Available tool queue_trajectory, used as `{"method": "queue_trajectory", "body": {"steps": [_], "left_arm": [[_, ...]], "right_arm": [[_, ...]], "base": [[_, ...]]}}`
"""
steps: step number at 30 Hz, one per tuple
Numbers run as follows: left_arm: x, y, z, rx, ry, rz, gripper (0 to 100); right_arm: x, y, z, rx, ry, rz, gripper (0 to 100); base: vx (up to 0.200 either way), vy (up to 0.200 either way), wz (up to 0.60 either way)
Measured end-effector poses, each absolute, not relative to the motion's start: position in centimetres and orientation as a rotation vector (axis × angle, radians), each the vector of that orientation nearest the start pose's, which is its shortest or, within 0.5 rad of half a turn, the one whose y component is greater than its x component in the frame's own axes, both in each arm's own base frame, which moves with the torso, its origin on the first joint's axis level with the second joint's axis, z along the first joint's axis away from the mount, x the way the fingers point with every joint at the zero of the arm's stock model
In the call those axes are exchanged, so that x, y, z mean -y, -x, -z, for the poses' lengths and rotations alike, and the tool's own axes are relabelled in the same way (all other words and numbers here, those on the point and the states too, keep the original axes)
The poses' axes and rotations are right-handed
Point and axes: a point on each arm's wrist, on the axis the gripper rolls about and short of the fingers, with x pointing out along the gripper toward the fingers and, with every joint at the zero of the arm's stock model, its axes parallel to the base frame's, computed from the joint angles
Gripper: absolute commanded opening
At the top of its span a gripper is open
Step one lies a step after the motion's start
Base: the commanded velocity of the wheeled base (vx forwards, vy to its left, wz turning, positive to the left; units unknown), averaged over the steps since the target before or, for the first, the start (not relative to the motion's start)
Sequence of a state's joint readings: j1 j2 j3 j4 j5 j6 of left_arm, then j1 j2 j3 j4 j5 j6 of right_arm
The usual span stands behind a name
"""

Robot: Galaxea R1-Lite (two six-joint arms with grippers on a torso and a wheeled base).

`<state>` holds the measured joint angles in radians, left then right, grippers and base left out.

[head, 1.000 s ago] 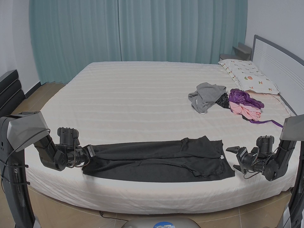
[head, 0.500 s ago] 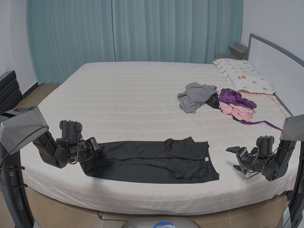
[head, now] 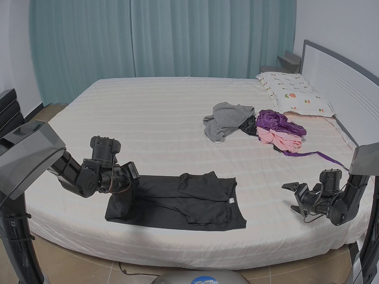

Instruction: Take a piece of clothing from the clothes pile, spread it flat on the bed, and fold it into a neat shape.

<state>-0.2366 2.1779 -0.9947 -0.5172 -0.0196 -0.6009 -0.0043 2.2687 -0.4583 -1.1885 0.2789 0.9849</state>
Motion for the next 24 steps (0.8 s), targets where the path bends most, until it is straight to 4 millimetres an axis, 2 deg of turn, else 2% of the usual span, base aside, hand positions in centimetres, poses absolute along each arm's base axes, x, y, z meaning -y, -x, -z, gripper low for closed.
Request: {"method": "queue_trajectory", "body": {"steps": [12,21,24], "left_arm": [[13.7,-38.0,-6.7,-0.727,0.472,0.133,0],[15.7,-37.8,-6.2,-0.758,0.448,0.170,0],[16.2,-37.8,-5.7,-0.763,0.439,0.170,0]], "right_arm": [[-0.5,-30.7,1.7,-0.703,-1.034,0.061,100],[-0.5,-30.7,1.8,-0.704,-1.033,0.060,100],[-0.5,-30.7,1.8,-0.704,-1.032,0.060,100]], "base": [[0.000,-0.200,0.00],[0.000,-0.200,0.00],[0.000,0.000,0.00]]}}
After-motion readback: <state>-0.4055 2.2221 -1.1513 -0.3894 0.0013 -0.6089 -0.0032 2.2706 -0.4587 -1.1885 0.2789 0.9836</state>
